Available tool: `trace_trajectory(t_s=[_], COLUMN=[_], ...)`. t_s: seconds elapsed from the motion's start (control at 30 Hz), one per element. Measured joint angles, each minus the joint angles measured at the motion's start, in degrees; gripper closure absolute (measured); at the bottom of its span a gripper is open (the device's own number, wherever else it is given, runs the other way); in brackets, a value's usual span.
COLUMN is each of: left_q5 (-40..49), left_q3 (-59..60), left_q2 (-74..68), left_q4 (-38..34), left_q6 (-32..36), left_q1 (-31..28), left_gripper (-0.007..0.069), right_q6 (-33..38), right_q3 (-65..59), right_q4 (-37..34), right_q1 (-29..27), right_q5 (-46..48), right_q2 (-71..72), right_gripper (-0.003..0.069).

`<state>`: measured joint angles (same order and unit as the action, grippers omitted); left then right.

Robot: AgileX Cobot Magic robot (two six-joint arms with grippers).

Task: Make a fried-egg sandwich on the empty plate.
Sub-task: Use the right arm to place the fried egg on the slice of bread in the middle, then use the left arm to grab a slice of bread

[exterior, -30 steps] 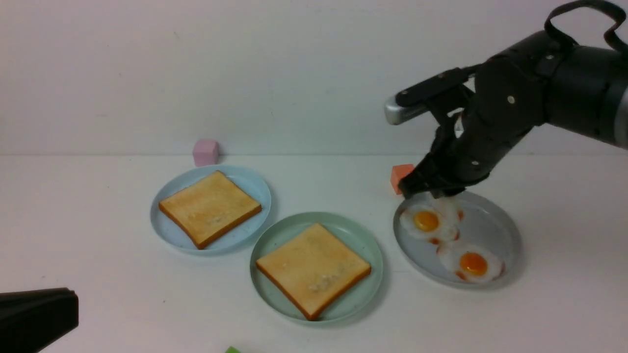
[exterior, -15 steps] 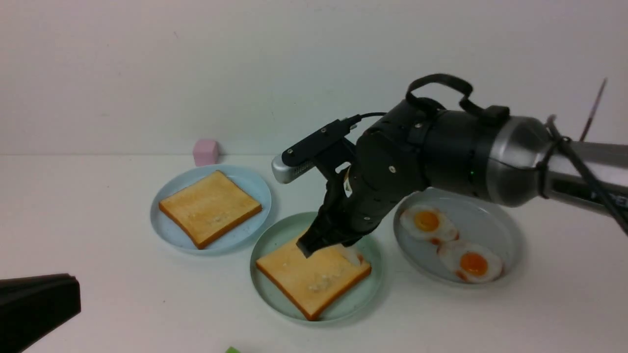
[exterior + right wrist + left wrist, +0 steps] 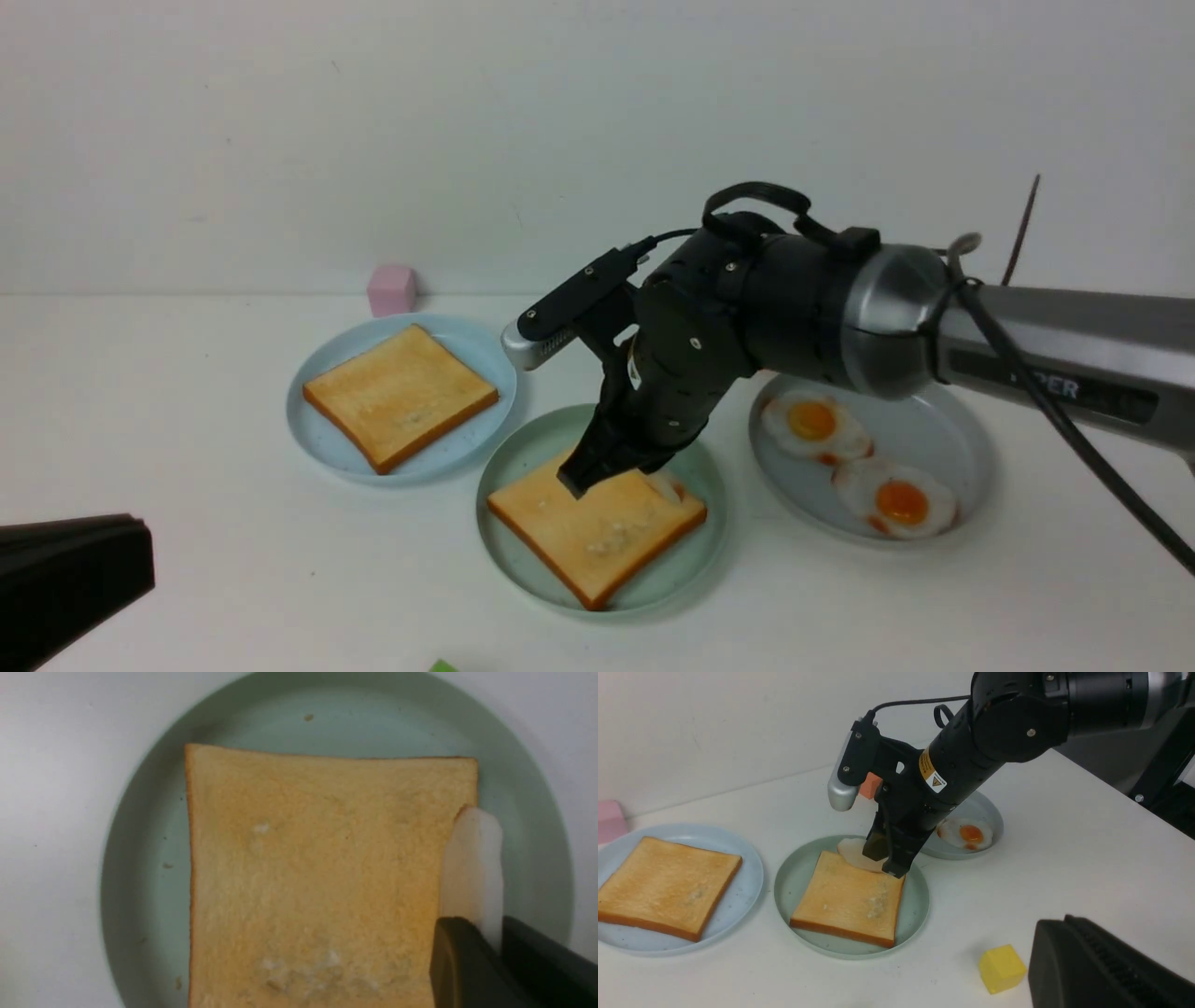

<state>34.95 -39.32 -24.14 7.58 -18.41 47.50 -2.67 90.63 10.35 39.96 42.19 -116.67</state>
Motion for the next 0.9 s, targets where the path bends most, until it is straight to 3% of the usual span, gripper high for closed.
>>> trace_trajectory(t_s=[0.17, 0.3, 0.43, 0.47, 0.5, 0.53, 0.6, 0.67, 0.8, 0.9], left_q5=[0.0, 0.0, 0.0, 0.0, 0.0, 0.0, 0.06, 0.56, 1.33, 2.48], left_q3=[0.0, 0.0, 0.0, 0.0, 0.0, 0.0, 0.0, 0.0, 0.0, 0.0], left_q2=[0.0, 0.0, 0.0, 0.0, 0.0, 0.0, 0.0, 0.0, 0.0, -0.49], left_q4=[0.0, 0.0, 0.0, 0.0, 0.0, 0.0, 0.0, 0.0, 0.0, 0.0], left_q6=[0.0, 0.0, 0.0, 0.0, 0.0, 0.0, 0.0, 0.0, 0.0, 0.0], left_q1=[0.0, 0.0, 0.0, 0.0, 0.0, 0.0, 0.0, 0.0, 0.0, 0.0], left_gripper=[0.0638, 0.0638, 0.0638, 0.0638, 0.0638, 0.0638, 0.0638, 0.0638, 0.0638, 0.0638], right_q6=[0.0, 0.0, 0.0, 0.0, 0.0, 0.0, 0.0, 0.0, 0.0, 0.0], right_q3=[0.04, 0.06, 0.11, 0.11, 0.11, 0.11, 0.11, 0.05, 0.05, 0.05], right_q4=[0.15, -0.61, -5.19, -5.47, -7.8, -8.07, -10.35, -11.46, -14.41, -15.73], right_q1=[0.06, 0.3, 0.56, 0.56, 0.61, 0.61, 0.61, 0.61, 0.61, 0.61], right_q5=[0.0, 0.0, -0.91, -0.98, -1.42, -1.5, -1.91, -1.91, 0.6, 7.64], right_q2=[0.0, -0.1, -0.32, -0.31, -0.31, -0.31, 0.2, 1.26, 6.11, 12.04], right_gripper=[0.0563, 0.0494, 0.0306, 0.0286, 0.0202, 0.0202, 0.0106, 0.0058, 0.0045, 0.0107])
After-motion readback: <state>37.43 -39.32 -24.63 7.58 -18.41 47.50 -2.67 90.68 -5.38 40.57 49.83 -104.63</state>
